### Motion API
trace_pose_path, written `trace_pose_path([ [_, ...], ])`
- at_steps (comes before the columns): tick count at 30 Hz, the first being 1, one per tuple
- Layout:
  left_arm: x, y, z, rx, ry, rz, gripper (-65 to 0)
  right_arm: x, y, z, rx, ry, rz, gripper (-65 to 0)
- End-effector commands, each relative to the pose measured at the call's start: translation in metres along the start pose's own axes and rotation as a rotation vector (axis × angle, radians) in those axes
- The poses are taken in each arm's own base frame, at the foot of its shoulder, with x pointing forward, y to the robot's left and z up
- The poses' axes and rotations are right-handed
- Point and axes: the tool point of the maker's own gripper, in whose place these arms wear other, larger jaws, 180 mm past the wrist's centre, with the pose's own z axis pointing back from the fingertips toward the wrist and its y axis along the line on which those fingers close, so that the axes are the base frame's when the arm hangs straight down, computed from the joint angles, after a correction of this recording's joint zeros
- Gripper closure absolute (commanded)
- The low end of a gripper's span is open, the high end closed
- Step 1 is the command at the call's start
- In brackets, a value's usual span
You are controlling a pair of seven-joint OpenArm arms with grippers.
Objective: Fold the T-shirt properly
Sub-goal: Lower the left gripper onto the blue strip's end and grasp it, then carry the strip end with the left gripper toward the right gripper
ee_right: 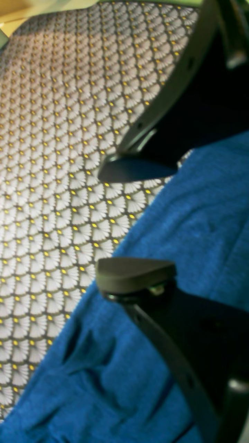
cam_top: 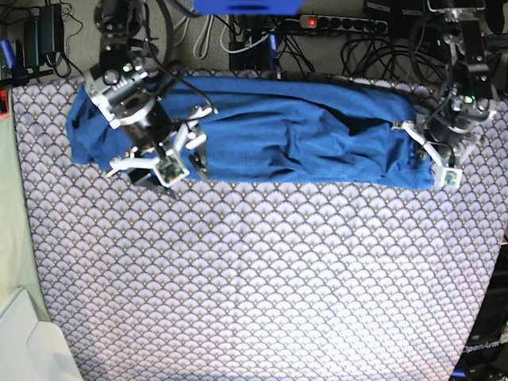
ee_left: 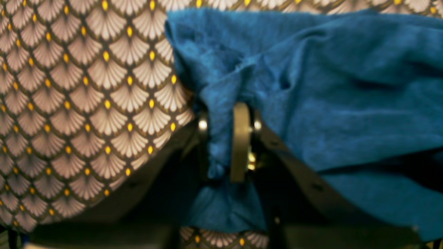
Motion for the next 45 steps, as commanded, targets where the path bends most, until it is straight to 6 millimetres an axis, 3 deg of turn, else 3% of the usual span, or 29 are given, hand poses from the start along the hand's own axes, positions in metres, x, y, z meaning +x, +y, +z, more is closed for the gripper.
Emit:
trace_pose_path([
  [1,0.013,0.000,0.007,0.004,-0.050,-0.010,-0.4,0.012,-0.003,0.002,-0.008,-0.047,-0.001,-35.2],
  [11,0.006,-0.028,0.018,-0.037,-0.064,0.016,-0.4,0.015,-0.004,0.003,-0.011,-0.056,0.001,-35.2],
  [14,0.009,-0.044,0.021,-0.064,-0.086,0.037,-0.4,0.015,-0.011,0.004,-0.030,-0.059,-0.004,-35.2],
  [19,0.021,-0.084,0.025,-0.147,-0.126,0.039,-0.4,0.016,-0.033,0.004,-0.087,-0.059,-0.005,-35.2],
  [26,0.020,-0.164,0.026,-0.323,-0.117,0.027,-0.4,0.020,-0.055,0.005,-0.144,-0.068,0.002,-35.2],
  [31,0.024,-0.199,0.027,-0.369,-0.110,0.106,-0.4,0.019,-0.072,0.009,-0.189,-0.066,-0.002,-35.2],
  [37,0.035,-0.255,0.034,-0.449,-0.095,0.158,-0.4,0.020,-0.095,0.013,-0.250,-0.068,-0.003,-35.2],
  [45,0.043,-0.281,0.034,-0.370,-0.038,0.325,-0.4,0.016,-0.100,0.016,-0.228,-0.053,0.029,-35.2],
])
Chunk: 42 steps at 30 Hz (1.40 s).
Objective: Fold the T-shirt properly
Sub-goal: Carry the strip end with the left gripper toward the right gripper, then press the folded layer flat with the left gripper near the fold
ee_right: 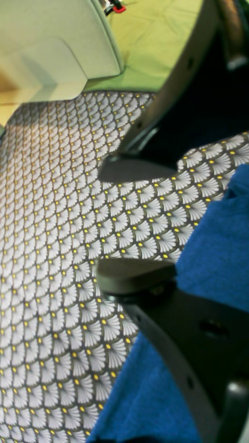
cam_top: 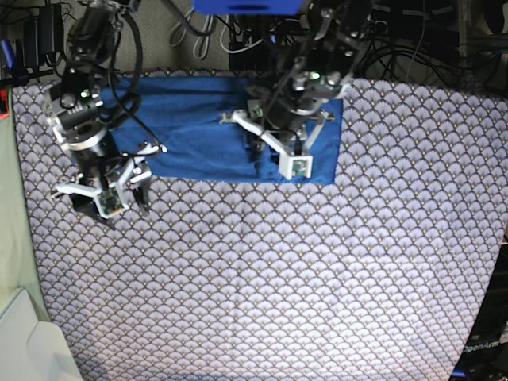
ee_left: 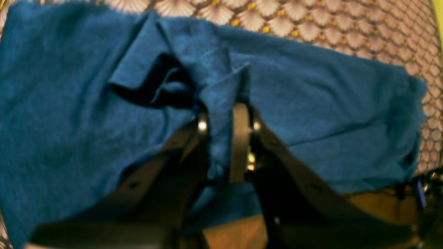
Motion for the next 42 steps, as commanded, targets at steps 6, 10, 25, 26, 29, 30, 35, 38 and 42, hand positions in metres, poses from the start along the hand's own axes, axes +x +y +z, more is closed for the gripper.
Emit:
trace_pose_path([
  [6,0.008,-0.045,0.003,-0.056,-0.027,-0.001,-0.4,0.015,-0.004,0.001,-0.007,-0.055,0.006,-35.2],
  [10,-0.001,-0.043,-0.003,-0.035,0.002,0.002,-0.4,0.014,-0.006,0.001,-0.007,-0.052,0.014,-35.2],
  [25,0.005,-0.042,-0.009,-0.026,-0.005,-0.008,-0.4,0.013,-0.006,0.001,-0.005,-0.050,0.015,-35.2],
  [26,0.008,-0.041,-0.008,-0.023,-0.014,-0.008,-0.4,0.013,-0.006,0.001,-0.005,-0.050,0.015,-35.2],
  [29,0.011,-0.040,-0.007,-0.021,-0.026,-0.005,-0.4,0.012,-0.005,0.002,-0.005,-0.048,0.016,-35.2],
  [30,0.010,-0.040,-0.008,-0.020,-0.027,-0.005,-0.4,0.012,-0.005,0.002,-0.004,-0.046,0.015,-35.2],
  [35,0.023,-0.045,-0.011,-0.028,-0.052,-0.018,-0.4,0.010,-0.004,0.002,-0.002,-0.042,0.015,-35.2],
  [38,0.030,-0.046,-0.012,-0.029,-0.066,-0.021,-0.4,0.010,-0.004,0.002,-0.002,-0.042,0.015,-35.2],
  [42,0.033,-0.055,-0.012,-0.046,-0.073,-0.009,-0.4,0.010,-0.004,0.002,-0.002,-0.042,0.015,-35.2],
])
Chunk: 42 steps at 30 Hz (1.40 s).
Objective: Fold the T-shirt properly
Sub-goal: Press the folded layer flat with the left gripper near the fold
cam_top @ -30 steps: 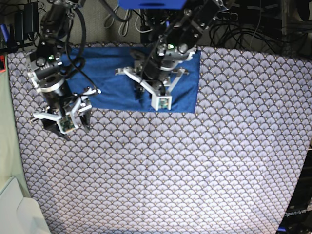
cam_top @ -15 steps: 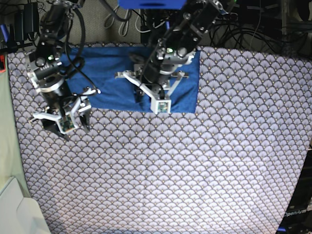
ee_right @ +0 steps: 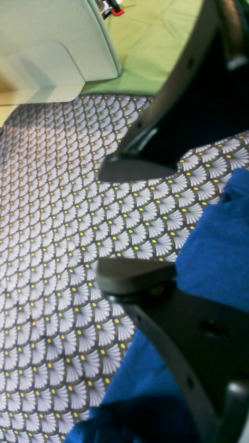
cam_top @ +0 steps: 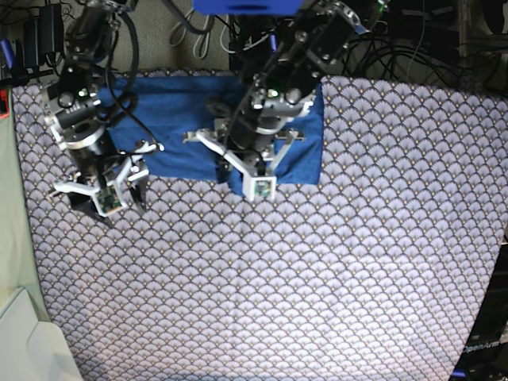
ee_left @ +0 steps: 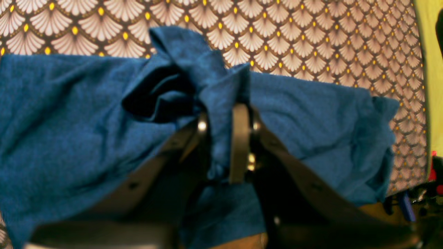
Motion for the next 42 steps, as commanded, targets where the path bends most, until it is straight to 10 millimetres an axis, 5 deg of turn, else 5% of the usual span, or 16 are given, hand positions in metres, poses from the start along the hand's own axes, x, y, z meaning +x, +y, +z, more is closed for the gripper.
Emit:
trace_pose_path([
  [1,0.009,-0.007,0.000,-0.015,-0.023,0.014,-0.4,0.014,-0.004,0.001,-0.006,-0.050,0.006,-35.2],
  [9,0.003,-0.007,-0.007,-0.013,0.008,0.008,-0.4,0.014,-0.009,0.001,-0.011,-0.051,0.028,-35.2],
  [14,-0.010,-0.026,-0.003,-0.061,0.031,-0.062,-0.4,0.014,-0.011,0.001,-0.011,-0.051,0.035,-35.2],
  [29,-0.010,-0.029,-0.005,-0.068,0.033,-0.075,-0.9,0.014,-0.011,0.001,-0.010,-0.050,0.034,-35.2],
  [31,-0.017,-0.030,-0.004,-0.069,0.075,-0.072,-4.4,0.014,-0.011,0.001,-0.010,-0.050,0.034,-35.2],
  [37,-0.021,-0.042,-0.001,-0.097,0.145,-0.073,-28.3,0.014,-0.011,0.001,-0.010,-0.051,0.032,-35.2],
  [42,-0.016,-0.044,0.003,-0.108,0.132,-0.071,-37.0,0.014,-0.011,0.001,-0.010,-0.051,0.032,-35.2],
])
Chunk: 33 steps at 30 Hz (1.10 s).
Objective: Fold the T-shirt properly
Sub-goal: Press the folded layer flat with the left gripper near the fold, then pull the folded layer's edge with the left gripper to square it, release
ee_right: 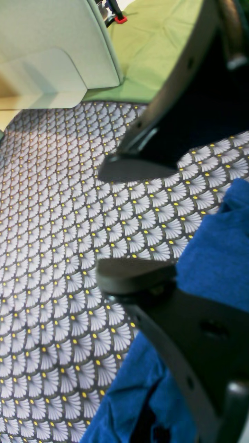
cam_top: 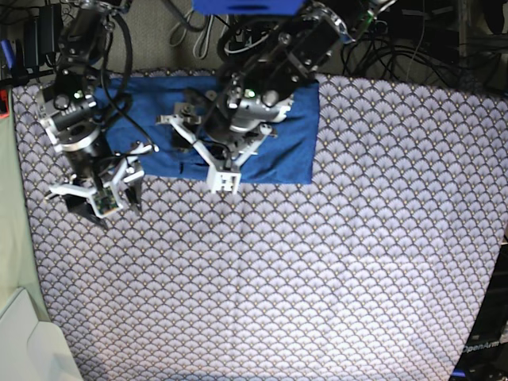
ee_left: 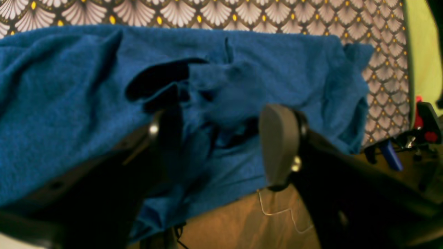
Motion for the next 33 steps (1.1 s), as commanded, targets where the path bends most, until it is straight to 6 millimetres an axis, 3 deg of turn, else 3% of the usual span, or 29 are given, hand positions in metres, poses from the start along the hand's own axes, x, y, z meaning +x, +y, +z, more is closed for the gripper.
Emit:
trace_pose_path([
  [1,0.011,-0.008,0.005,-0.024,-0.032,0.009,-37.1,0.014,-0.004,0.001,-0.007,-0.051,0.003,-35.2],
  [5,0.025,-0.011,0.018,-0.044,-0.082,0.021,-33.6,0.014,-0.003,0.001,-0.006,-0.050,0.002,-35.2],
  [7,0.034,0.005,0.023,-0.016,-0.110,0.040,-23.2,0.015,-0.003,0.001,-0.005,-0.054,0.002,-35.2],
  [10,0.040,0.040,0.023,0.059,-0.119,0.103,-0.6,0.017,0.000,0.000,-0.003,-0.059,-0.009,-35.2],
  [12,0.034,0.060,0.024,0.101,-0.109,0.129,-0.2,0.016,0.000,0.001,-0.002,-0.058,-0.011,-35.2],
  [15,0.024,0.073,0.024,0.130,-0.090,0.126,0.0,0.014,0.002,0.001,0.001,-0.052,-0.013,-35.2],
  [19,0.004,0.069,0.017,0.136,-0.035,0.070,-0.5,0.014,0.003,0.001,0.003,-0.052,-0.019,-35.1],
  [23,-0.028,0.063,0.003,0.133,0.089,0.042,-0.5,0.014,0.003,0.001,0.002,-0.053,-0.018,-35.1],
  [25,-0.048,0.047,0.001,0.099,0.170,-0.009,-0.5,0.014,0.003,0.002,0.002,-0.053,-0.018,-35.1],
  [27,-0.056,0.017,0.004,0.015,0.194,-0.132,-0.5,0.014,0.003,0.002,0.001,-0.051,-0.019,-35.1],
  [29,-0.054,-0.006,0.013,-0.062,0.165,-0.215,-0.4,0.013,0.003,0.002,0.001,-0.050,-0.017,-35.1],
  [33,-0.025,-0.021,0.029,-0.116,0.044,-0.201,-0.4,0.013,0.003,0.002,-0.001,-0.048,-0.016,-35.0],
])
